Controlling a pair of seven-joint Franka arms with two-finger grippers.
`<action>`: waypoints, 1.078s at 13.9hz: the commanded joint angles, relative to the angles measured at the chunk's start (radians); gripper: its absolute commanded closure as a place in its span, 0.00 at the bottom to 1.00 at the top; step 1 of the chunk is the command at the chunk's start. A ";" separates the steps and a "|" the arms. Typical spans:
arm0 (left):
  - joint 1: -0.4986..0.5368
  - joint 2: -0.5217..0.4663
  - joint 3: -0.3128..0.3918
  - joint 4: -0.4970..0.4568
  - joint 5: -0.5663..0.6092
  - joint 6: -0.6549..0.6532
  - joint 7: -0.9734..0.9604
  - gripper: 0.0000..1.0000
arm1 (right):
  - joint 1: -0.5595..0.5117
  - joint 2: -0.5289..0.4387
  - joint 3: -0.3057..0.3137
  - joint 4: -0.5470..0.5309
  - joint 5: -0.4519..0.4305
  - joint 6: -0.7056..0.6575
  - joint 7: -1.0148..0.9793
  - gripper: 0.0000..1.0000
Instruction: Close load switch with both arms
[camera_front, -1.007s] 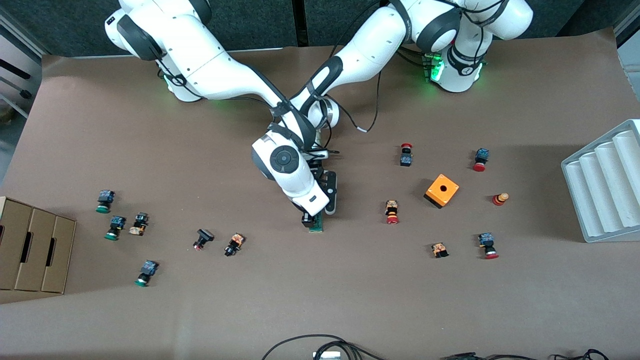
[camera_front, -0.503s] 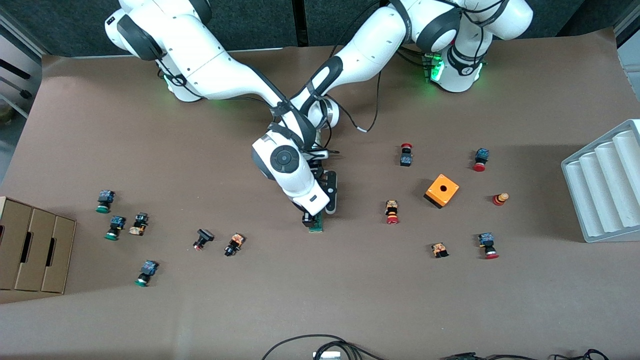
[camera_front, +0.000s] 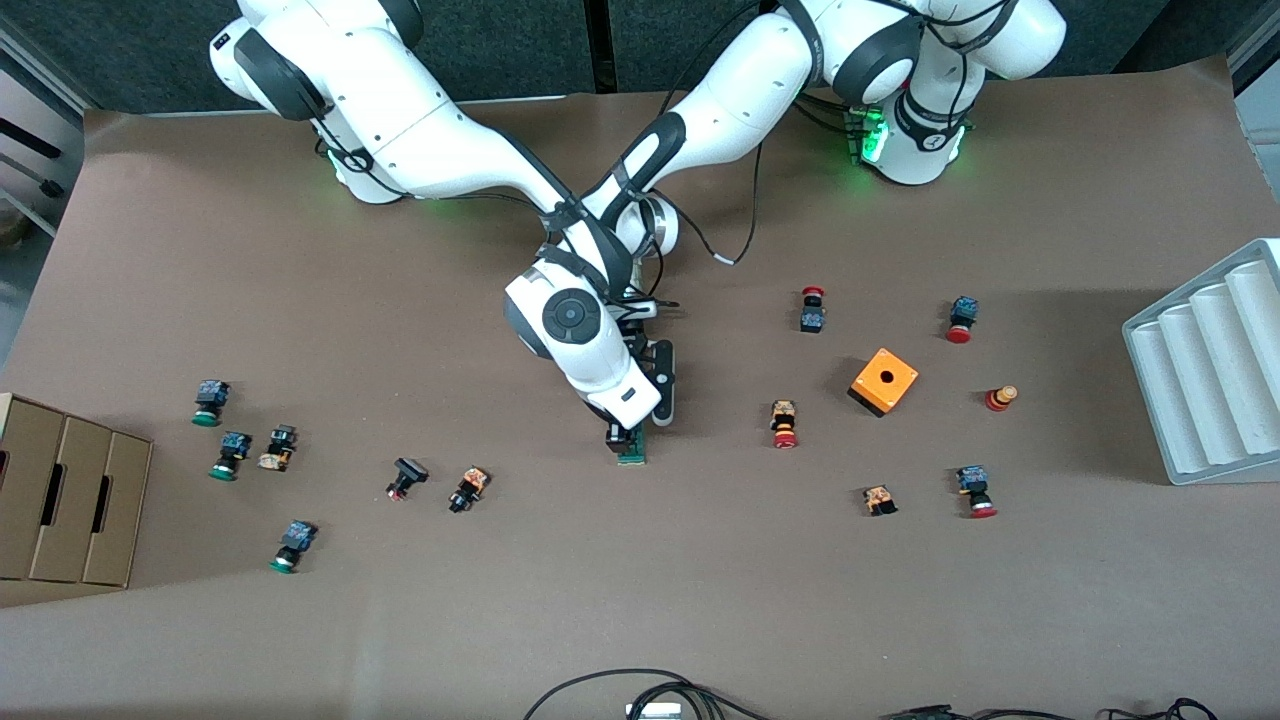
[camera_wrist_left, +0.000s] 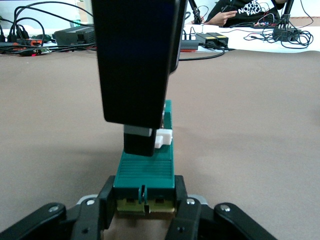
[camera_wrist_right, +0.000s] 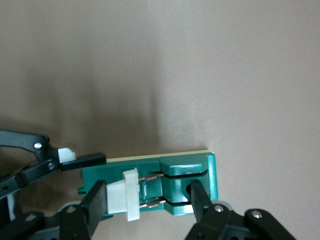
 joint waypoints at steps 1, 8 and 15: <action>-0.002 -0.013 0.008 -0.016 0.010 0.007 -0.019 0.62 | -0.008 0.008 -0.009 0.002 -0.045 0.024 -0.013 0.26; -0.002 -0.013 0.008 -0.015 0.010 0.007 -0.020 0.62 | -0.016 0.007 -0.009 0.005 -0.045 0.024 -0.039 0.27; 0.000 -0.013 0.008 -0.015 0.010 0.007 -0.020 0.62 | -0.022 0.001 -0.009 0.008 -0.042 0.021 -0.038 0.28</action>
